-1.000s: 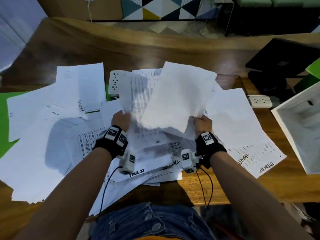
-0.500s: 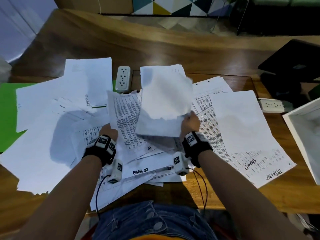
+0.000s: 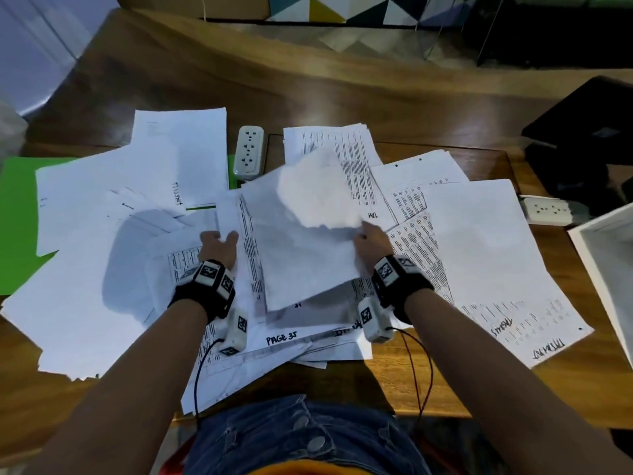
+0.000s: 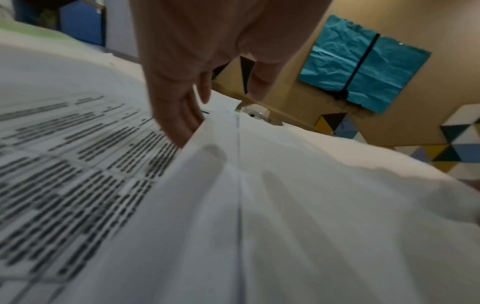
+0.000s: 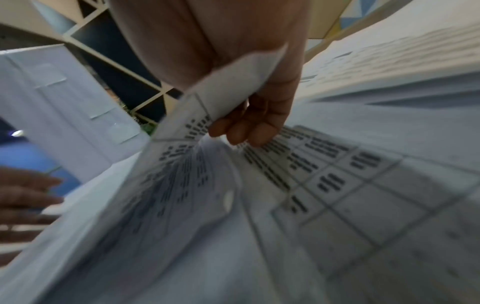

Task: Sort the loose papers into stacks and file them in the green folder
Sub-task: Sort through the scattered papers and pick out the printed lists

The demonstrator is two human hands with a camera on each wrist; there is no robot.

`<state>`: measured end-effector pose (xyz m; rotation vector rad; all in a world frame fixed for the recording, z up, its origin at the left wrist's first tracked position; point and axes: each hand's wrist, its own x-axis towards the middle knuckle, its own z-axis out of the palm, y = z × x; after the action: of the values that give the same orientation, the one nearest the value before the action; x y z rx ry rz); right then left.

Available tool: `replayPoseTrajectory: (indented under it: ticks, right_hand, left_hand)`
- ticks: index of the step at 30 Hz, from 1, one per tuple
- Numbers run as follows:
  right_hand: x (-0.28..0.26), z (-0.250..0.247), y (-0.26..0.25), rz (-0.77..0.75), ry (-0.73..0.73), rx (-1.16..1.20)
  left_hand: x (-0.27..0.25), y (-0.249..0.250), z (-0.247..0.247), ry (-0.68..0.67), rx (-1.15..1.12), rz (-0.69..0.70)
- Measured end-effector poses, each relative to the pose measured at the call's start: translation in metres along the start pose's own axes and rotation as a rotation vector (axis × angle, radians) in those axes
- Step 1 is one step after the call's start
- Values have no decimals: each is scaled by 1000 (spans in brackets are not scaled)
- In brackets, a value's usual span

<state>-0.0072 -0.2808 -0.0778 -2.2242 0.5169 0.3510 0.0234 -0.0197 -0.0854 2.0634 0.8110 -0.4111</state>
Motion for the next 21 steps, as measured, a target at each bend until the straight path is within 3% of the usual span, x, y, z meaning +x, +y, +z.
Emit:
replayPoseTrajectory:
  ticks: [4,8,13,16,19,21]
  right_hand:
    - [-9,28,3,23,-13,-127]
    - [-9,42,6,-32,10,-285]
    - [-17,52,0,-101,-243,-239]
    - [-16,54,3,-124,-304,-239]
    - [-16,39,8,-167,-163,-203]
    - [-17,21,16,-158,17,-239]
  left_hand:
    - [-1,8,6,105,92,-24]
    - [0,15,12,62,158,-113]
    - [4,23,18,8,137,-97]
    - [4,22,17,7,163,-89]
    - [-3,22,19,50,284,-66]
    - [-11,22,28,50,410,55]
